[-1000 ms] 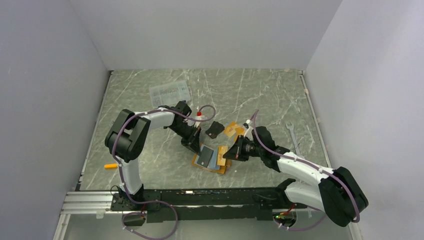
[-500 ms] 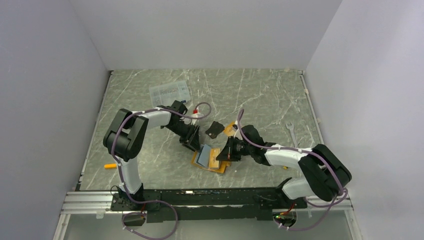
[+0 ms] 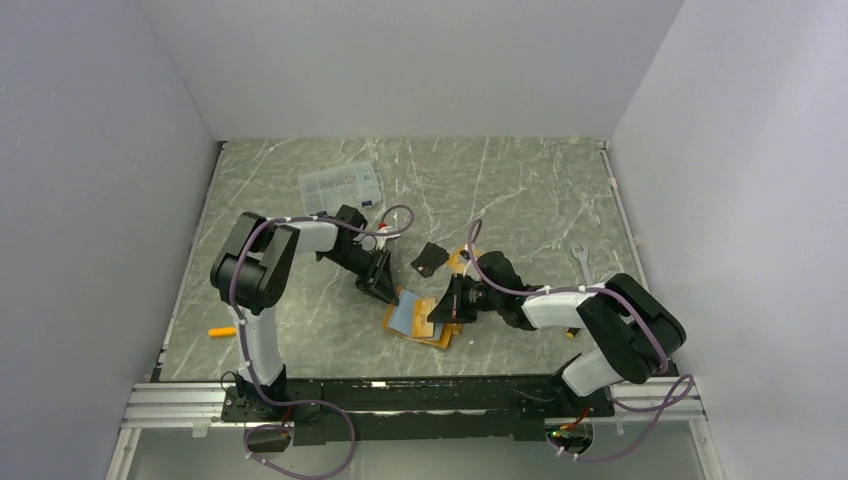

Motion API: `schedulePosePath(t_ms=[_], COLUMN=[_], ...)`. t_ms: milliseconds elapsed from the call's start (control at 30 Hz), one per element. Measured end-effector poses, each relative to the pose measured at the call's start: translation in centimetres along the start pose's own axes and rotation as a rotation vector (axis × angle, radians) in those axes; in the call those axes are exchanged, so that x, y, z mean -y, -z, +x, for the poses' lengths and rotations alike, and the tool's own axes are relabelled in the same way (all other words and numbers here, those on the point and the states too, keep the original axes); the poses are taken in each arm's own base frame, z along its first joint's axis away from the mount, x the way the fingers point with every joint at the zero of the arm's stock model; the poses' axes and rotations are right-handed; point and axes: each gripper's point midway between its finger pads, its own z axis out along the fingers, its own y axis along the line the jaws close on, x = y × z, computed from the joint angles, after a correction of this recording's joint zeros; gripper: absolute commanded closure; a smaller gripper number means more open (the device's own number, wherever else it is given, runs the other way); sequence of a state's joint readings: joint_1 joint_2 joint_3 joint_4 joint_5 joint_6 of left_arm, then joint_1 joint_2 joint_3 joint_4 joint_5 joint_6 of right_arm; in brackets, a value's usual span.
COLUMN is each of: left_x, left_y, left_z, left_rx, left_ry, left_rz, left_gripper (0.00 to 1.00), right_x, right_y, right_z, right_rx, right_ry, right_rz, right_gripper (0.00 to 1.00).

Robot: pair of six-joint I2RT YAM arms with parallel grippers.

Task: Put the credit cards into the card holder
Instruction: Turn over the card holder at the center of the board, then insert the credit card into the card holder.

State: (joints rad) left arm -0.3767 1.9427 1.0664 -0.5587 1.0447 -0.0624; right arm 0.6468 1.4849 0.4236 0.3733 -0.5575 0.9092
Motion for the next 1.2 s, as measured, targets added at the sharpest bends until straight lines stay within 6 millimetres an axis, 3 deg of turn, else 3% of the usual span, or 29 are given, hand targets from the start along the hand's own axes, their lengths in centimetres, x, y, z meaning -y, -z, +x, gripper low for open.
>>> schedulePosePath(t_ms=[200,467,767,1000,1200], left_x=[-1.2,-2.0,-2.0,-2.0,-2.0], left_y=[-1.2,-1.3,-1.6,-1.6,-1.6], left_z=[0.8,1.0,1.1,1.1,1.1], left_rx=[-0.04,-0.048,-0.056,-0.058,-0.057], left_ry=[0.016,0.014,0.009,-0.008,-0.018], left_rz=[-0.061,-0.109,-0.116,-0.132,-0.145], left_gripper=[0.88,0.9,0.89,0.79,0.82], right_x=[0.7,1.8,1.9,2.0,2.1], right_y=[0.5,1.6,1.4,1.0,0.9], right_z=[1.5,3.7,3.7,3.5,3.3], right_rx=[-0.019,-0.057,-0.071,-0.085,-0.08], right_ry=[-0.012,-0.051,-0.075,-0.101,-0.115], right_rz=[-0.023,-0.054,-0.081,-0.095,-0.089], right_gripper=[1.0,1.0,1.0,1.0,1.0])
